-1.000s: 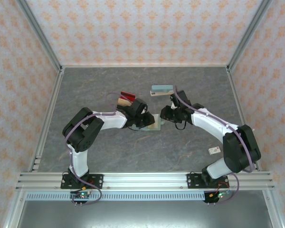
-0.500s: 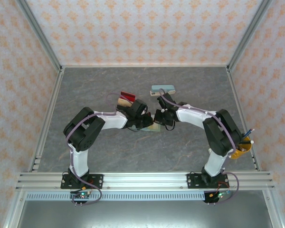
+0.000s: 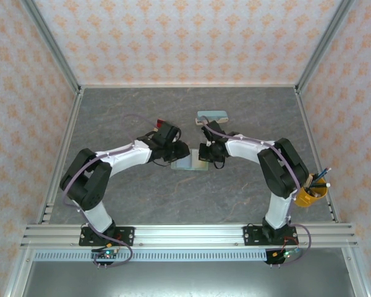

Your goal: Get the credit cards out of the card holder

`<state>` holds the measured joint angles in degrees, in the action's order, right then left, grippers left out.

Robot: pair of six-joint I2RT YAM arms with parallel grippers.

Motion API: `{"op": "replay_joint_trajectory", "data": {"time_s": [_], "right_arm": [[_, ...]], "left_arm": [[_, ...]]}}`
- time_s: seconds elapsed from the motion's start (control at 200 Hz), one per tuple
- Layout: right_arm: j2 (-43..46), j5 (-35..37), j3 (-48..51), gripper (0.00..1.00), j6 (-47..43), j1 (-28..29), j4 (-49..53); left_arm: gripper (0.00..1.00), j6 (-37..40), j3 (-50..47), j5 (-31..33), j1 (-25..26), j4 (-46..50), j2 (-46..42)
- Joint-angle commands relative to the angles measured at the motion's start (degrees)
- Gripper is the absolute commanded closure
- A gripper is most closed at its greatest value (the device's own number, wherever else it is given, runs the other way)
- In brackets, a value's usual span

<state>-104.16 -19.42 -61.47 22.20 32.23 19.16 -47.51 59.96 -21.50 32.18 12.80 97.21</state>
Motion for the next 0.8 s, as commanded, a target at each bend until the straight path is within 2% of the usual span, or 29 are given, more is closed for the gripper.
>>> {"op": "replay_joint_trajectory", "data": {"time_s": [0.0, 0.095, 0.285, 0.651, 0.796], "right_arm": [[1.16, 5.92, 5.67, 0.91, -5.90, -0.69, 5.75], [0.87, 5.52, 4.55, 0.90, -6.75, -1.36, 6.39], [-1.51, 2.46, 1.34, 0.90, -7.16, -1.56, 5.98], [-3.35, 0.97, 1.79, 0.90, -6.64, -1.82, 4.57], [-3.33, 0.58, 1.95, 0.89, -6.56, -1.90, 4.66]], "left_arm": [[0.59, 2.10, 0.59, 3.17, -0.72, 7.19, -1.76], [0.54, 2.69, 1.18, 2.18, -0.72, 7.26, -0.87], [0.52, 2.42, 2.24, -2.05, -0.33, 4.87, 1.89], [0.61, 2.55, 6.69, 0.03, 0.56, 8.16, 7.30], [0.61, 2.09, 8.09, 2.35, 1.13, 10.18, 7.97]]}}
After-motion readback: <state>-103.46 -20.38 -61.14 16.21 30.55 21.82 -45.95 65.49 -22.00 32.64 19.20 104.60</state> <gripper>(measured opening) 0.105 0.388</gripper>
